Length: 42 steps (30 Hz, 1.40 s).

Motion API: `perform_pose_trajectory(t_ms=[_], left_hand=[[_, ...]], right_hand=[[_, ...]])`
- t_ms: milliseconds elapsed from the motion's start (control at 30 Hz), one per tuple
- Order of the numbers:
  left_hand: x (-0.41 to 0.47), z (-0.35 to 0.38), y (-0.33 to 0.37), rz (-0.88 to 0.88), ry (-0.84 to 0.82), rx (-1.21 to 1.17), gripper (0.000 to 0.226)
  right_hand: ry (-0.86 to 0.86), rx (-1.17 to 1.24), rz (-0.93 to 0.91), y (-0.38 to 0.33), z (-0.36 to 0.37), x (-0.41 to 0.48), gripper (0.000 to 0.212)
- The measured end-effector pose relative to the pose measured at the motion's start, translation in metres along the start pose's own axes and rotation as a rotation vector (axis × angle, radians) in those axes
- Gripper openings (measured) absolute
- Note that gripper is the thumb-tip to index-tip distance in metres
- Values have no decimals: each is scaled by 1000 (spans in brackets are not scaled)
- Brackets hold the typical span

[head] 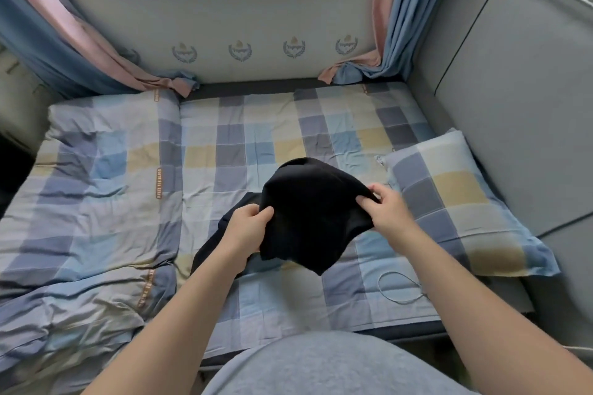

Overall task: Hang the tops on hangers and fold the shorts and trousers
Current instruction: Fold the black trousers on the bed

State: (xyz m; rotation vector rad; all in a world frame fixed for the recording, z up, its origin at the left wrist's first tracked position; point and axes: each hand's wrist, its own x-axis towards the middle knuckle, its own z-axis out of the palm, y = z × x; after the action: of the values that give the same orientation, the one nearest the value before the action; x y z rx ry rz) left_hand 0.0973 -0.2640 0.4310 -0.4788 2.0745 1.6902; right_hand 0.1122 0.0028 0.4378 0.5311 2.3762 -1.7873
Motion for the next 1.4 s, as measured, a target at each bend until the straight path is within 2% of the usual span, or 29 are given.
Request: perform_pose_trajectory(t_ms=[100,133,200,267,367,467,533,600,667,767,833,867,1000,1133,1167,1233,1333,1400], left_hand=[[-1,16,-1,99,-44,328,19],[-2,24,3,146,-91,390,33],[-6,41,16,261,-168,472,84],[-12,60,35,428,-226,521,113],[-21,87,62,637,-367,492,116],[-31,116,81,778,-488,368,100],[-35,131,86,821,-528,351,94],[-36,141,83,774,-589,411,93],[-36,148,71,656,-657,531,83],[-35,151,45,499,-645,717,40],[-31,146,35,446,-593,729,10],[-29,140,35,425,-567,712,5],[-25,116,46,318,-485,526,14],[-23,91,57,189,-342,286,28],[-24,85,60,139,-318,196,32],[-28,74,70,69,-278,11,35],[-35,57,91,67,-186,-164,34],[-42,47,107,87,-128,-225,41]], right_hand=[[24,41,-82,-32,-28,0,9],[5,51,-105,-43,-35,-1,7],[-32,28,-158,-60,-46,-9,10],[-75,6,-201,-73,-56,-20,13],[-170,33,-253,-90,-76,-39,17],[-262,27,-344,-106,-101,-52,19],[-241,7,-398,-114,-114,-58,22],[-178,21,-452,-122,-123,-61,23],[-97,61,-497,-129,-128,-60,23],[23,69,-555,-137,-130,-55,25],[100,64,-548,-137,-125,-48,24],[142,69,-530,-135,-123,-45,23],[222,51,-453,-128,-112,-31,26],[84,-163,-349,-113,-99,-25,62],[68,-186,-341,-109,-93,-25,66],[51,-157,-342,-100,-78,-27,59],[-2,-87,-321,-80,-48,-32,47],[-125,-60,-283,-64,-27,-35,62]])
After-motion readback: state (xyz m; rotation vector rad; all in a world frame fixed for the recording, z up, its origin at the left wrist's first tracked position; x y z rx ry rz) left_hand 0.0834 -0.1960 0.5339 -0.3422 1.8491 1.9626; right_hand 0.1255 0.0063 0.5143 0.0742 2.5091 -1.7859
